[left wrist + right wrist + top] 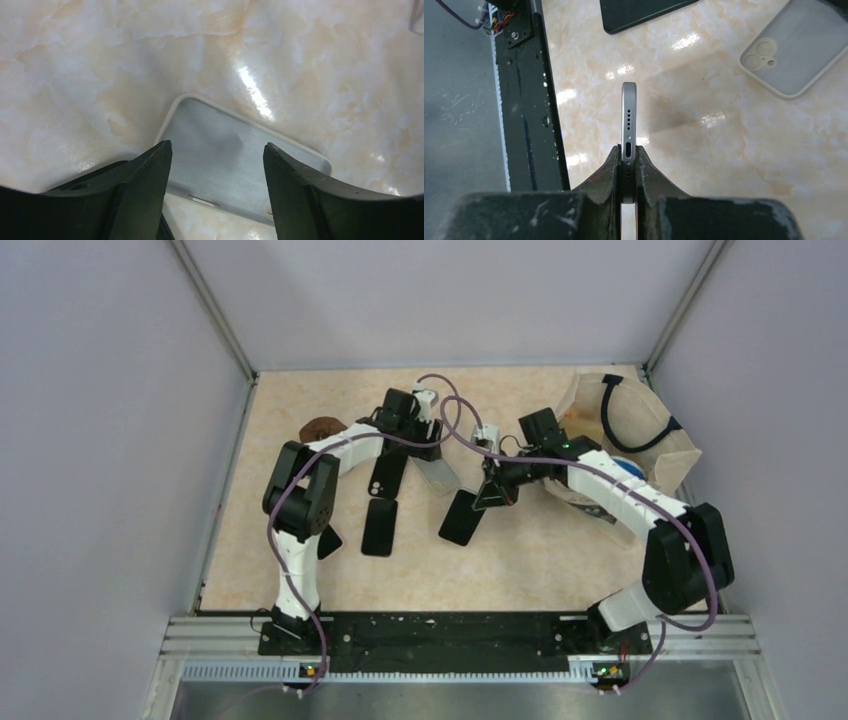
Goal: Take the phone out of the phone case
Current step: Move the phone case to the center of the board, then place the phone at the center of the board.
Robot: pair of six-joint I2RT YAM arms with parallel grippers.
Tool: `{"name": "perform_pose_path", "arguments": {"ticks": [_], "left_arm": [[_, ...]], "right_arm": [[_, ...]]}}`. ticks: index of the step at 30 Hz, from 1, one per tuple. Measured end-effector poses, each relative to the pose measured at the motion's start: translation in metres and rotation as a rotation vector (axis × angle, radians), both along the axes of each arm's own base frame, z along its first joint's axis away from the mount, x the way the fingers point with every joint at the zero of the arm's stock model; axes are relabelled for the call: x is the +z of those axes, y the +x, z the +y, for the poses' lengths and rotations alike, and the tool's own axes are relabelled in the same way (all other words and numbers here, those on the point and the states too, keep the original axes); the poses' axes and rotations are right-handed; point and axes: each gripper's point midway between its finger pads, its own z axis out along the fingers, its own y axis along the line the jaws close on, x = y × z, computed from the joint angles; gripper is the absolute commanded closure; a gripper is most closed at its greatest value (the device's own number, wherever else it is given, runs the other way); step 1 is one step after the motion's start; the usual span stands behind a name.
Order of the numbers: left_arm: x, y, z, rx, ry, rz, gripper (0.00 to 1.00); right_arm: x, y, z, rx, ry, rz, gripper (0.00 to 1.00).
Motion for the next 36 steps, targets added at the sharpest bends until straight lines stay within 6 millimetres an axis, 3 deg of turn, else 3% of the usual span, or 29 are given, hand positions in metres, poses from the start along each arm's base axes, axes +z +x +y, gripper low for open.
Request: {"name": "perform_pose_path", "arguments": {"ticks": [7, 14, 17, 24, 30, 36], "left_arm": [[0.037, -0.004, -0.011, -0.095, -0.051, -0.068, 0.24], [0.050, -0.006, -0.007, -0.143, -0.063, -0.097, 0.22], [0.061, -0.008, 0.012, -0.132, -0.035, -0.121, 0.21], [0.099, -0.025, 0.089, -0.040, 0.168, -0.221, 0.21], [0.113, -0.046, 0.145, 0.031, 0.341, -0.240, 0.21], [0.121, -0.073, 0.177, 0.061, 0.454, -0.221, 0.21]], "right_arm": [[-0.033, -0.008, 0.021, 0.070, -0.028, 0.107, 1.00], [-0.053, -0.010, 0.042, 0.131, -0.030, 0.189, 1.00], [-0.056, -0.008, 0.052, 0.151, -0.015, 0.224, 1.00], [-0.062, 0.004, 0.081, 0.193, 0.020, 0.276, 1.00], [-0.071, 0.016, 0.106, 0.233, 0.051, 0.320, 1.00], [-0.083, 0.026, 0.121, 0.249, 0.049, 0.390, 0.99]]}}
